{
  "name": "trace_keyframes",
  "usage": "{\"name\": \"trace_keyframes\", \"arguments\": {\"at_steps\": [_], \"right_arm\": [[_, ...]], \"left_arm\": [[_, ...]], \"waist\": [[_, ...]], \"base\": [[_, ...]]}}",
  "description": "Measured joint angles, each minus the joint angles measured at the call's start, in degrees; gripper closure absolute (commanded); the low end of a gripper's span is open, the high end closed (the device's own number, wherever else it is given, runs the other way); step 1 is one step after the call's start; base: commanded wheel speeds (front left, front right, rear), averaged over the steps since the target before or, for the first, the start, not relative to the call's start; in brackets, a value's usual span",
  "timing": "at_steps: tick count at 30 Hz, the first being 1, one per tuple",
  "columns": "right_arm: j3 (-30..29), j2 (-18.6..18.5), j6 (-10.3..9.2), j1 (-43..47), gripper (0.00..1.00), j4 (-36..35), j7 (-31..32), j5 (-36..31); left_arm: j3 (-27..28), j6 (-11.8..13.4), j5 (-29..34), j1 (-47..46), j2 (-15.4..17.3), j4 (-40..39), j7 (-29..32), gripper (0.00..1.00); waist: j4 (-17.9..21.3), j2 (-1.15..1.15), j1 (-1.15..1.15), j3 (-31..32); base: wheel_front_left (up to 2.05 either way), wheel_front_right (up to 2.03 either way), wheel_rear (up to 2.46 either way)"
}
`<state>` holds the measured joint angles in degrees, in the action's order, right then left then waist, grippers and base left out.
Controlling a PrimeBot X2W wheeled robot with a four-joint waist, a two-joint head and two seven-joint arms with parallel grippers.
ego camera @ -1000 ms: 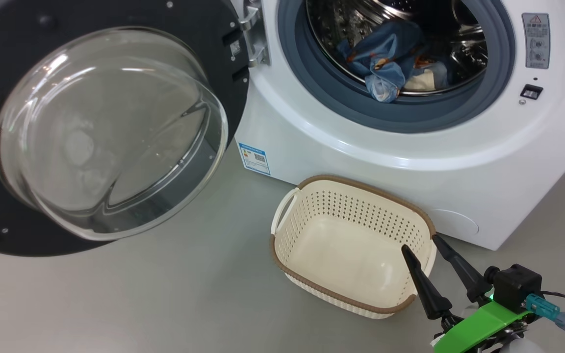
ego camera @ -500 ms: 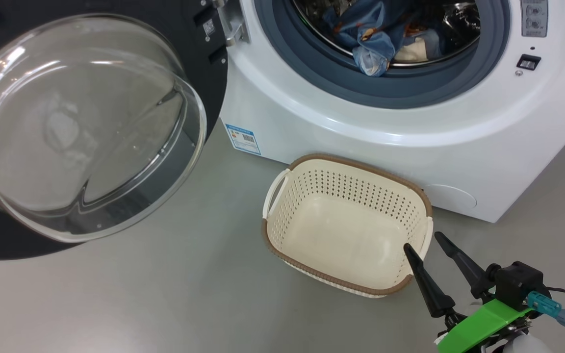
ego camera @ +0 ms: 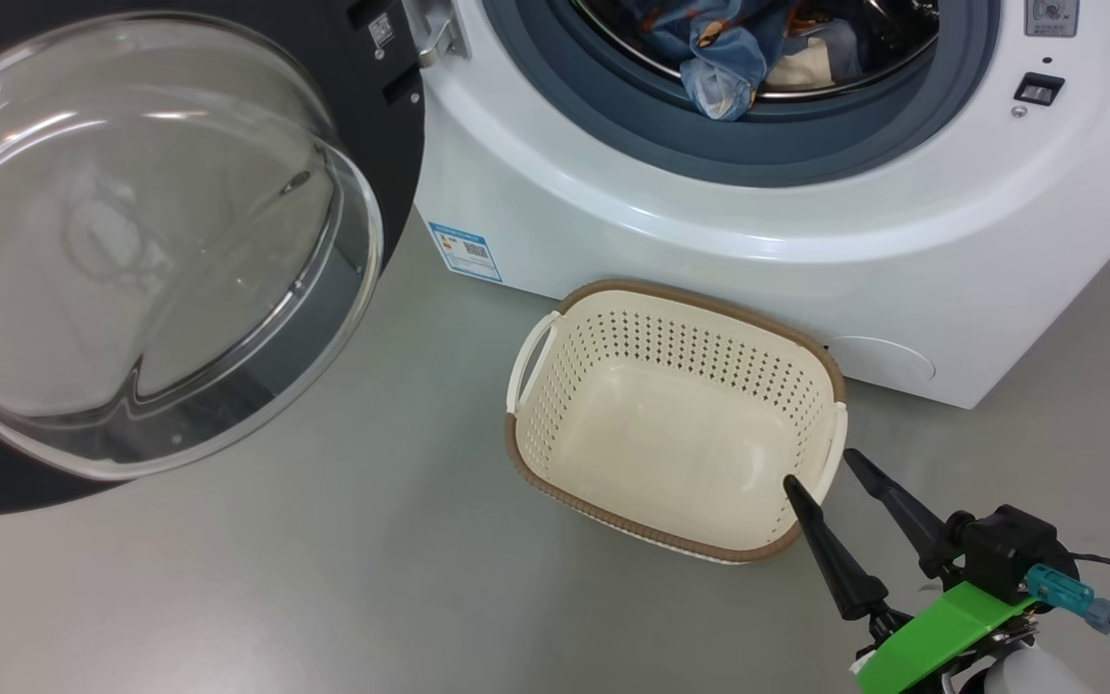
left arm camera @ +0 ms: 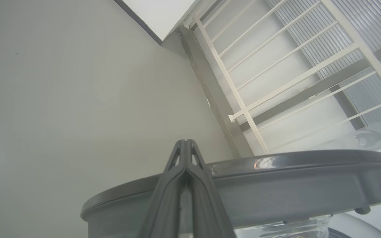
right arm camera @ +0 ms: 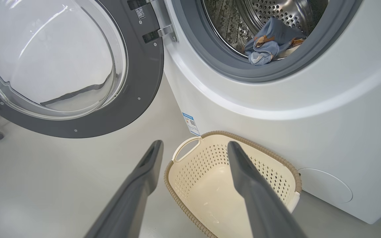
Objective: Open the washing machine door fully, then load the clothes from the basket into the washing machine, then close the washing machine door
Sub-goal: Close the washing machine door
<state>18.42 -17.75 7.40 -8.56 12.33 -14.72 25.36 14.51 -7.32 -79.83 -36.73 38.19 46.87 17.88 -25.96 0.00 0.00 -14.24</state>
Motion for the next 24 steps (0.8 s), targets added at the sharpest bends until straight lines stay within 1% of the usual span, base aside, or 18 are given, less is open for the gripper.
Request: {"name": "trace_keyframes", "arguments": {"at_steps": [8, 14, 16, 24], "right_arm": [[1.00, -0.26, 0.00, -0.05, 0.00, -0.26, 0.00, 0.00], [1.02, -0.26, 0.00, -0.06, 0.00, -0.42, 0.00, 0.00], [0.97, -0.26, 0.00, -0.06, 0.00, -0.42, 0.00, 0.00], [0.91, -0.05, 0.00, -0.06, 0.00, -0.42, 0.00, 0.00]], "left_arm": [[-1.75, 0.00, -1.29, 0.39, -0.40, -1.52, 0.85, 1.00], [-2.36, 0.02, -1.85, 0.93, -0.03, -2.48, 0.79, 1.00], [-2.92, 0.02, -3.04, 1.59, 0.04, -3.10, 0.96, 1.00], [-3.81, 0.34, -4.79, 2.82, 0.86, -4.79, 3.36, 1.00]], "waist": [[0.76, 0.00, 0.00, -0.02], [1.28, 0.00, 0.00, 0.01], [1.43, 0.00, 0.00, 0.09], [1.55, 0.00, 0.00, 0.68]], "base": [[0.00, 0.00, 0.00], [0.00, 0.00, 0.00], [0.00, 0.00, 0.00], [0.00, 0.00, 0.00]]}}
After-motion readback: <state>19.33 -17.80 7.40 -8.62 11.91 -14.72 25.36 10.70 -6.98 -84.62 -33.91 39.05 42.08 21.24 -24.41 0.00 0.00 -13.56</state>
